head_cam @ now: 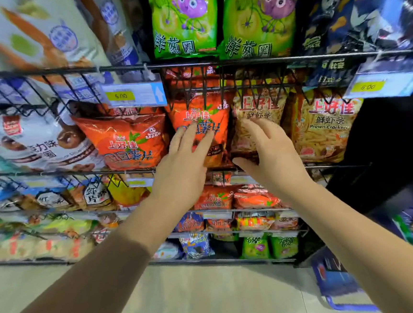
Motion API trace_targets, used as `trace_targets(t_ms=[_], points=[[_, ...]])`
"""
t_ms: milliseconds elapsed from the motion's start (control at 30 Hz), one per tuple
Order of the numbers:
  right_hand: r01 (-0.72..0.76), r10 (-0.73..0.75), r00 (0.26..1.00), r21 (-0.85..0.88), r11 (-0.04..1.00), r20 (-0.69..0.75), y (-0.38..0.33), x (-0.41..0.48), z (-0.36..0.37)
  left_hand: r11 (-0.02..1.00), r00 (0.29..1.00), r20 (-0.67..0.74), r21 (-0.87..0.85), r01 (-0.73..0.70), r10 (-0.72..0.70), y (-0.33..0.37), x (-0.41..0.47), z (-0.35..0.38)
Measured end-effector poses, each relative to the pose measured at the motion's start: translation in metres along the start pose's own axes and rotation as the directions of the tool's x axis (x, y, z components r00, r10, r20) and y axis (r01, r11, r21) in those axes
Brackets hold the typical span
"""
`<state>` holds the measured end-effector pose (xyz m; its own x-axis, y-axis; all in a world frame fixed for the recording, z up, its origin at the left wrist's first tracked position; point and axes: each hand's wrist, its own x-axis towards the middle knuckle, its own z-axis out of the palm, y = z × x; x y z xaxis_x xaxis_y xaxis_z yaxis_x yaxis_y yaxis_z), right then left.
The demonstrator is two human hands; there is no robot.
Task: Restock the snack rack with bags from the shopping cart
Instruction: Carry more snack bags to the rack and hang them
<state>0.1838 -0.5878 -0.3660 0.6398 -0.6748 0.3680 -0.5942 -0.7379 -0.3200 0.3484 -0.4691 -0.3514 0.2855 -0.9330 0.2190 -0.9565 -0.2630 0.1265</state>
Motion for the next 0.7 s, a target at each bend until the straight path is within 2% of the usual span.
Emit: trace_targets(t_ms=[233,433,700], points=[[0.121,-0.122,0.993,0.127,0.984,-0.002,-0.073,-0.021,-0.045,0.994,0.994,-0.033,0.006,0.105,-0.104,-0.019,-0.071,-0.074],[0.177,-0.174,0.984,0.166,0.97,-0.032,-0.153,-0.029,-0.092,0.984,0.973,-0.147,0.009,0.18,-0.177,-0.056,-0.123,-0.161],[0.301,-0.265,0.944,0.187,0.935,-0.195,-0.32,-0.047,-0.15,0.974,0.928,-0.331,0.081,0.211,-0.173,-0.147,-0.232,-0.311]])
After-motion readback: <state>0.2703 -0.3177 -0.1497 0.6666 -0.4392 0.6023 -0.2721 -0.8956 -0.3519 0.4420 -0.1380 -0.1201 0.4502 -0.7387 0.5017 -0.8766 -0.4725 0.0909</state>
